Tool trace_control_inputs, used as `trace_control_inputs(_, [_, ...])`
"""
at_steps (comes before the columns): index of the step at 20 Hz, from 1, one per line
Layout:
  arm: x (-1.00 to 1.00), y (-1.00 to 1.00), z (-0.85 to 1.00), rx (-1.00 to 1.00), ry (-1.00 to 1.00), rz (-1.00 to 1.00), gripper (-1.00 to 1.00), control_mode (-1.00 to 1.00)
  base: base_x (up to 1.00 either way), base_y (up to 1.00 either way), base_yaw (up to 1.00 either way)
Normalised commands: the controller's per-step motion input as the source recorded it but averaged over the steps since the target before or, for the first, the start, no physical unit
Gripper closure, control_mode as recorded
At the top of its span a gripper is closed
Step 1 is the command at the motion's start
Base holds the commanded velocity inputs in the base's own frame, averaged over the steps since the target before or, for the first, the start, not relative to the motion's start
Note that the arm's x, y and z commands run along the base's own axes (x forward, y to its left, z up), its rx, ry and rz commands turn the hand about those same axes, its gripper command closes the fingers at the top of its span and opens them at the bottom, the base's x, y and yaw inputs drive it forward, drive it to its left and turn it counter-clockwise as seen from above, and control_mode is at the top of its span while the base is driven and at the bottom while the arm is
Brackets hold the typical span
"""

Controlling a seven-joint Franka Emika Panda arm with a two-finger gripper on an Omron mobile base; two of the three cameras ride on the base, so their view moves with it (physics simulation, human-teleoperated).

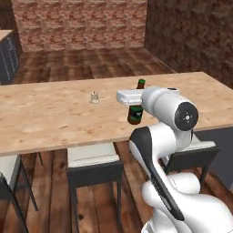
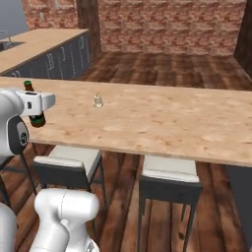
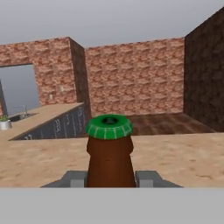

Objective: Open the cabinet directly in front. Then move the beer and the mug to the dining counter with the candle on it.

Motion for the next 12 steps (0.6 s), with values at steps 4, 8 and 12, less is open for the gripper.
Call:
trace_control_inputs(4, [0.0, 0.0, 0.0, 0.0, 0.0, 0.0, 1.0, 1.0, 0.14, -0.96, 0.39])
trace_control_inputs(8, [0.0, 0.0, 0.0, 0.0, 0.0, 0.0, 1.0, 1.0, 0.0, -1.0, 0.29])
trace_control_inputs(12, [0.0, 0.0, 0.0, 0.0, 0.0, 0.0, 1.0, 1.0, 0.0, -0.29, 0.04])
